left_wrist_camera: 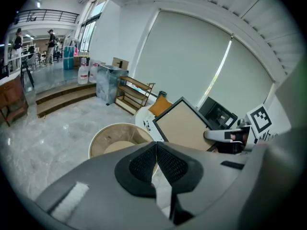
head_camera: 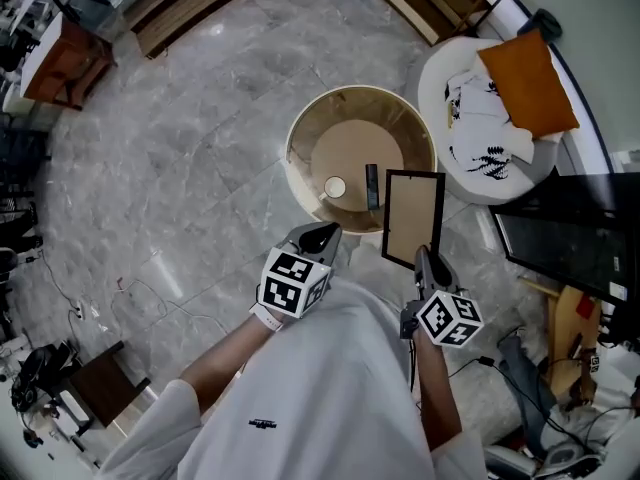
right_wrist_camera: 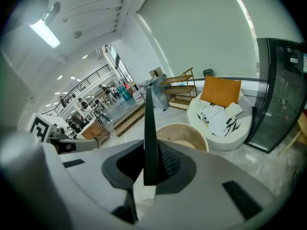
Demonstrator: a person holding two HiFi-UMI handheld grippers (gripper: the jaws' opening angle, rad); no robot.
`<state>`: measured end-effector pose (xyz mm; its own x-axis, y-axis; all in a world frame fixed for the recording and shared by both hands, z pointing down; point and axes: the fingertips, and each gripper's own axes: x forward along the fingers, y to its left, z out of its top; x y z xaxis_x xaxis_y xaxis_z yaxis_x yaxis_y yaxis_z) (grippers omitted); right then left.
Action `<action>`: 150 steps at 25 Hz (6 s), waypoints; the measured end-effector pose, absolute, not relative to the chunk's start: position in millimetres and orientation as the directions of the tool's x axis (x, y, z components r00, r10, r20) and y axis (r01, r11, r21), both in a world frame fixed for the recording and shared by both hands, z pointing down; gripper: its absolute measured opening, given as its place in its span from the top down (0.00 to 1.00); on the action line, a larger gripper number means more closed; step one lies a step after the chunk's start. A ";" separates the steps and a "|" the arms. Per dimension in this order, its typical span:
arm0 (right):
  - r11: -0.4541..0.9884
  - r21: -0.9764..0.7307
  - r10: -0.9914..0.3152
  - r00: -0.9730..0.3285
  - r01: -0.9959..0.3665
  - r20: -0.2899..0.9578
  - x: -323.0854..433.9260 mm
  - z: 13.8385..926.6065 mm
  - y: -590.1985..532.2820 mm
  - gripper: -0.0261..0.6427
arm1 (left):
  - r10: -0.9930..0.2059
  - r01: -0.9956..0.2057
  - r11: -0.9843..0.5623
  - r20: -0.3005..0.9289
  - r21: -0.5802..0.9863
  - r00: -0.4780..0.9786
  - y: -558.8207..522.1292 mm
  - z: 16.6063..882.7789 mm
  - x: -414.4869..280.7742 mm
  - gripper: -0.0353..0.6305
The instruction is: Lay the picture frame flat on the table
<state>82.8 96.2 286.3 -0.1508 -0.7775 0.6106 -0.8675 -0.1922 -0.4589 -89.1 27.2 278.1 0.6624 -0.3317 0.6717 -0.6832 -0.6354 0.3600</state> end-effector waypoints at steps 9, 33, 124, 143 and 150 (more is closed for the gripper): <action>-0.168 -0.469 -0.763 -0.186 -0.867 0.618 102.7 297.9 82.0 0.90 | -0.331 -0.699 -0.618 0.688 0.359 0.646 29.0 286.3 -69.1 0.94; -0.152 -0.405 -0.709 -0.186 -0.902 0.681 144.6 397.7 -3.1 0.90 | -0.328 -0.758 -0.545 0.742 0.357 0.585 -15.2 380.3 -36.3 0.94; -0.050 -0.432 -0.610 -0.315 -0.900 0.727 187.6 756.0 -114.2 0.83 | -0.245 -0.857 -0.392 0.860 0.335 0.448 -84.4 713.2 36.8 0.94; -0.058 -0.382 -0.578 -0.281 -0.922 0.766 210.9 776.7 -109.5 0.75 | -0.203 -0.849 -0.396 0.868 0.350 0.453 -75.8 723.6 42.1 0.94; -0.070 -0.406 -0.558 -0.302 -0.911 0.773 215.4 793.0 -106.5 0.72 | -0.190 -0.847 -0.395 0.871 0.354 0.453 -72.3 726.9 43.3 0.94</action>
